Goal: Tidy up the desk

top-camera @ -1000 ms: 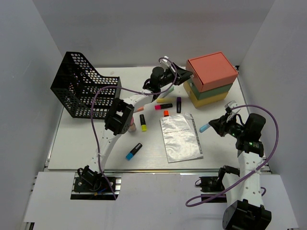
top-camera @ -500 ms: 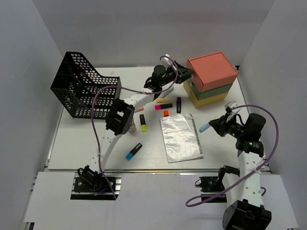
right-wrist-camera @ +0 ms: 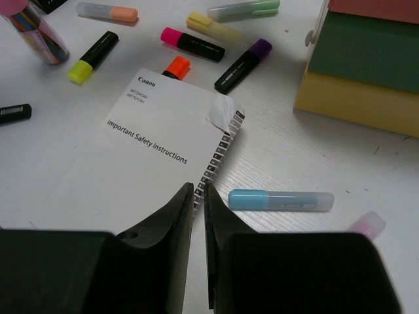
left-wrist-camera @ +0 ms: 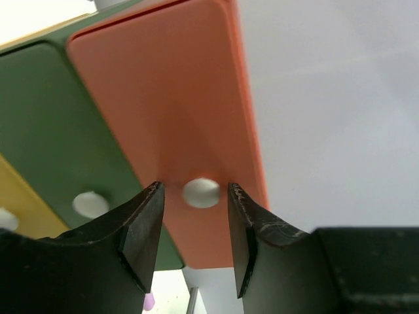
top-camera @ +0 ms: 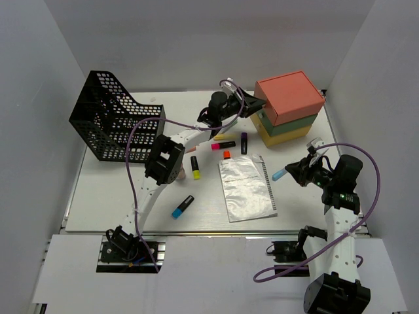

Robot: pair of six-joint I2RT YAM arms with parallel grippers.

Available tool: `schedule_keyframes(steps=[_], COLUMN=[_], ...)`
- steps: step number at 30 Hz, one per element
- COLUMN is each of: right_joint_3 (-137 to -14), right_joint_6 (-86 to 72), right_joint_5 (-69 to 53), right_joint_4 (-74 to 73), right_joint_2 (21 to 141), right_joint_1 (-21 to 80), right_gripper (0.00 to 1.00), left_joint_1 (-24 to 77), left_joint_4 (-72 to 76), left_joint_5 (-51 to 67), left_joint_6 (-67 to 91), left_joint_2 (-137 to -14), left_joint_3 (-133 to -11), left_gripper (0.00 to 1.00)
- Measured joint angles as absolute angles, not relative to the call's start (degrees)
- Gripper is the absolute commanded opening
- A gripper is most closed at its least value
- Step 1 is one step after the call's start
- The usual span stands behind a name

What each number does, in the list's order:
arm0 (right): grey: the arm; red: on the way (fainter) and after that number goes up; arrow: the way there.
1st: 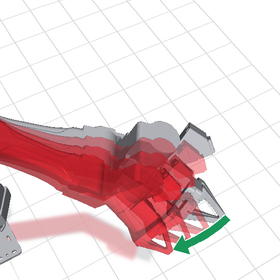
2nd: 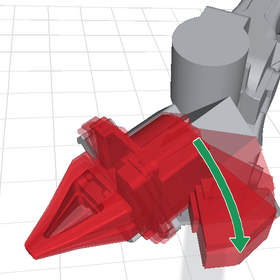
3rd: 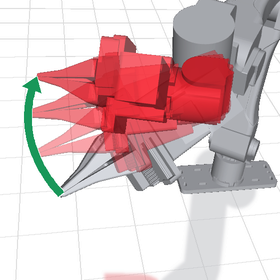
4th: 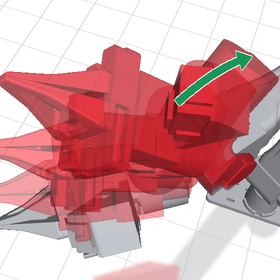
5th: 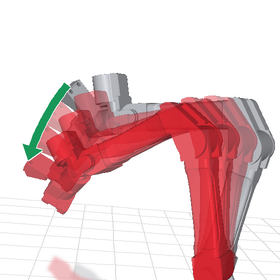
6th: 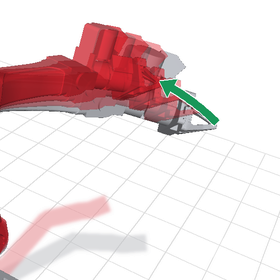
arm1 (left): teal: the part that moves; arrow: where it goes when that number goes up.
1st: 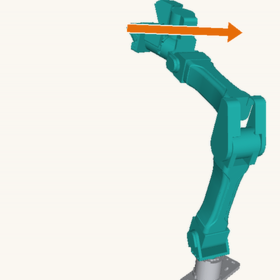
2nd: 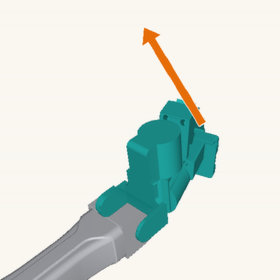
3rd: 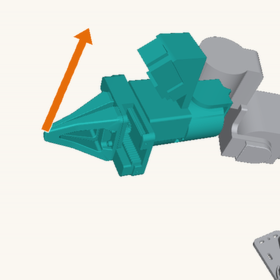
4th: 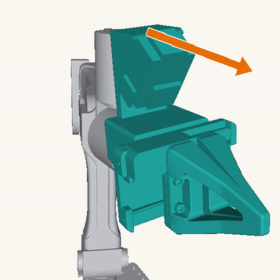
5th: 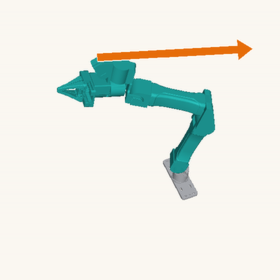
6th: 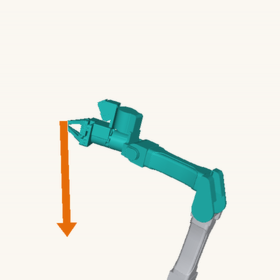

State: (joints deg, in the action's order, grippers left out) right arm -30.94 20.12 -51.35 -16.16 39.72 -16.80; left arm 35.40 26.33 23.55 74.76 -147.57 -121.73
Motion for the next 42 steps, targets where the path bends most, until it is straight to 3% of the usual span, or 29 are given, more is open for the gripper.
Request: schedule_keyframes(steps=[11, 15, 16, 24, 42], right_joint_3=[-30.94, -30.94, -30.94, -30.94, -30.92], right_joint_6=[20.14, 20.14, 20.14, 20.14, 20.21], right_joint_5=[-51.33, -51.31, -51.31, -51.16, -50.92], right_joint_4=[-16.16, -16.16, -16.16, -16.16, -16.16], right_joint_2=[39.72, 39.72, 39.72, 39.72, 39.75], right_joint_1=[-16.8, -16.8, -16.8, -16.8, -16.82], right_gripper=[0.18, 0.18, 0.18, 0.18, 0.18], left_joint_1=[35.4, 35.42, 35.44, 35.44, 33.56], left_joint_4=[27.73, 27.62, 27.77, 29.36, 33.52], left_joint_5=[23.57, 23.59, 23.62, 23.77, 23.75], left_joint_6=[74.98, 75.0, 75.05, 75.26, 75.9], left_joint_2=[-147.57, -147.57, -147.57, -147.52, -140.03], left_joint_3=[-120.51, -120.88, -120.88, -120.07, -106.91], left_gripper=[0.45, 0.38, 0.32, 0.25, 0.22])
